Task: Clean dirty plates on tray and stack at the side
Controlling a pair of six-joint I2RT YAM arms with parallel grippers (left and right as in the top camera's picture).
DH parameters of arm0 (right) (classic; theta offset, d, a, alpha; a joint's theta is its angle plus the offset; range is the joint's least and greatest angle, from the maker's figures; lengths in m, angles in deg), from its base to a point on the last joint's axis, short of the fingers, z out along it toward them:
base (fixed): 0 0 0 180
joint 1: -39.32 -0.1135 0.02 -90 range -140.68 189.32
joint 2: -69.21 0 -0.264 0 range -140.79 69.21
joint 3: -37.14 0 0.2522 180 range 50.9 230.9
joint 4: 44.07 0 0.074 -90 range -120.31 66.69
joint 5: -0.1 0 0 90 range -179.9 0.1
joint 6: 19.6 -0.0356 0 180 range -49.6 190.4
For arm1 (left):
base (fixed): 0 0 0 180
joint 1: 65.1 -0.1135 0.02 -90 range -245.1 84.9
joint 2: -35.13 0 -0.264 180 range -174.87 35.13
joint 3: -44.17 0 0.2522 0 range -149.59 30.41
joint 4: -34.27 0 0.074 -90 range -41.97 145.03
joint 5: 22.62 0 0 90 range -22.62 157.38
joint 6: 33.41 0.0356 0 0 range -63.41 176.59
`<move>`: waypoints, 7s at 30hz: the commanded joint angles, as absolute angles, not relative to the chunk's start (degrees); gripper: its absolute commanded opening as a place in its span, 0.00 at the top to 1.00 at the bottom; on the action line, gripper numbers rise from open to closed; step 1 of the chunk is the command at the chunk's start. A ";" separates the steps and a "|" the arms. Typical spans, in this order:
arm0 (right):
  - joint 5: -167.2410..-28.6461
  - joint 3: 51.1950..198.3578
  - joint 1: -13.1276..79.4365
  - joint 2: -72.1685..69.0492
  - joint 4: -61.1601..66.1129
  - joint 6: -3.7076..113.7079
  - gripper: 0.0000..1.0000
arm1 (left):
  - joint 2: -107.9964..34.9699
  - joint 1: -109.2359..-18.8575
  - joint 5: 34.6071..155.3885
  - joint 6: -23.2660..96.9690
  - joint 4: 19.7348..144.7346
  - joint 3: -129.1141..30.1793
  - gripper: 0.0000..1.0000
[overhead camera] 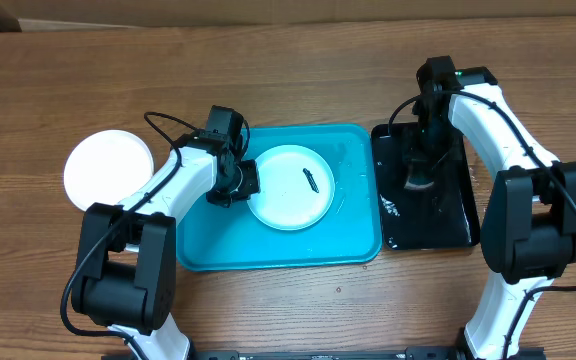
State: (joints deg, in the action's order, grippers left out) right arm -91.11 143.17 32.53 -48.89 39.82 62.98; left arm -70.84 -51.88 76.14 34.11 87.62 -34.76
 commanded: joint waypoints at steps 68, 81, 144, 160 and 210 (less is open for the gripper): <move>-74.20 145.75 0.45 -52.76 26.92 54.21 0.96 | -68.98 -51.58 75.30 33.89 87.82 -34.23 0.96; -74.00 144.96 0.45 -55.49 26.22 52.07 0.96 | -68.98 -51.58 75.30 33.89 87.82 -34.23 0.96; -87.14 145.73 34.74 -51.89 39.64 64.20 0.66 | -68.98 -51.58 75.28 33.89 87.84 -34.23 0.96; -90.63 160.55 39.61 -51.86 44.30 58.83 0.21 | -69.00 -51.56 74.87 33.87 87.88 -34.17 0.75; -91.05 160.63 60.25 -51.89 43.18 55.35 0.00 | -70.45 -47.99 65.88 34.39 95.84 -45.88 0.96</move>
